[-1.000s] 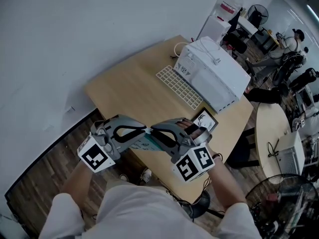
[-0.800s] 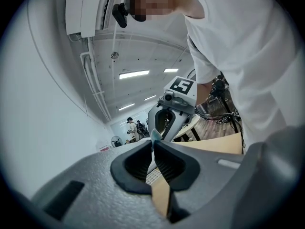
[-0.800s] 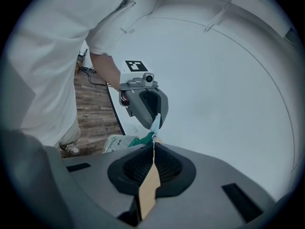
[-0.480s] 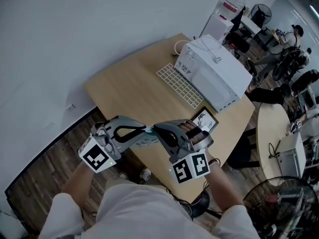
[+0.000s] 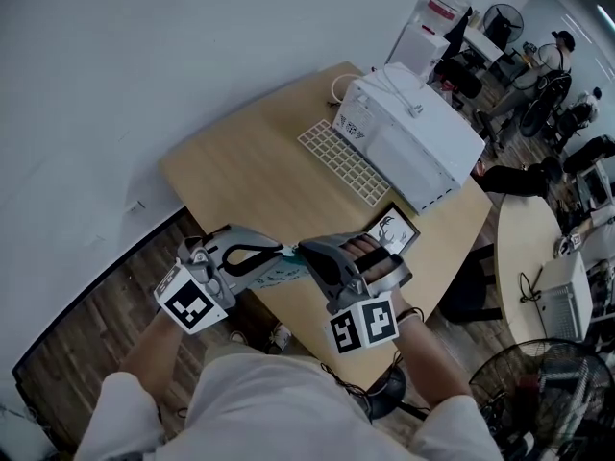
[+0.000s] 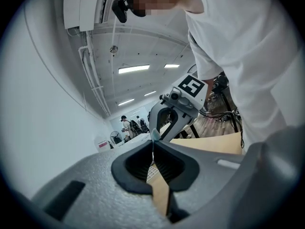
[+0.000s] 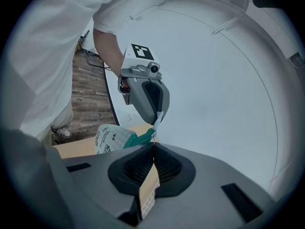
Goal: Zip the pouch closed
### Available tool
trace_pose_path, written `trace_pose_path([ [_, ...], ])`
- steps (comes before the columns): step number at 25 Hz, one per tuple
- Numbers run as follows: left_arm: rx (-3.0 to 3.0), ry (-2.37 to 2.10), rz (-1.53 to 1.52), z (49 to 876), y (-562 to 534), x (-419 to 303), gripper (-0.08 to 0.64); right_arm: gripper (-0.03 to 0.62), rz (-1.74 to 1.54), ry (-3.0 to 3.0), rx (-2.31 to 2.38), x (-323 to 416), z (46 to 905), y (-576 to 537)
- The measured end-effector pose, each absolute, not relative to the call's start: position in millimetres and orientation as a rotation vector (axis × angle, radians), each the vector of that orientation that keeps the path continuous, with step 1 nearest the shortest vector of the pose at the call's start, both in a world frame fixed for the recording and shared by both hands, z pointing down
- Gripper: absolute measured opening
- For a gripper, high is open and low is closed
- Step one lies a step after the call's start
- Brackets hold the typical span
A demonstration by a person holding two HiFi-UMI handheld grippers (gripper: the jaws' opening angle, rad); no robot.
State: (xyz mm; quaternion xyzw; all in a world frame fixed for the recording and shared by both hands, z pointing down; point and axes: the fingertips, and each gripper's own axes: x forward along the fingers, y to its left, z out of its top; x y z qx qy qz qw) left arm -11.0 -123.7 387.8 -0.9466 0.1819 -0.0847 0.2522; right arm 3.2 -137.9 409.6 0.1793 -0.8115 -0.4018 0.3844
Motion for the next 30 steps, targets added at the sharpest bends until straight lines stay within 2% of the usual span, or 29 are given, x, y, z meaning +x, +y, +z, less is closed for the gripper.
trace_pose_path([
  [12, -2.639, 0.537, -0.122, 378.7, -128.4, -10.4, 0.018, 0.003, -0.914, -2.021, 0.538, 36.3, 428.7, -145.2],
  [30, -2.662, 0.576, -0.123, 383.2, -128.1, -14.9, 0.018, 0.003, -0.844, -2.003, 0.628, 64.4, 439.1, -148.9],
])
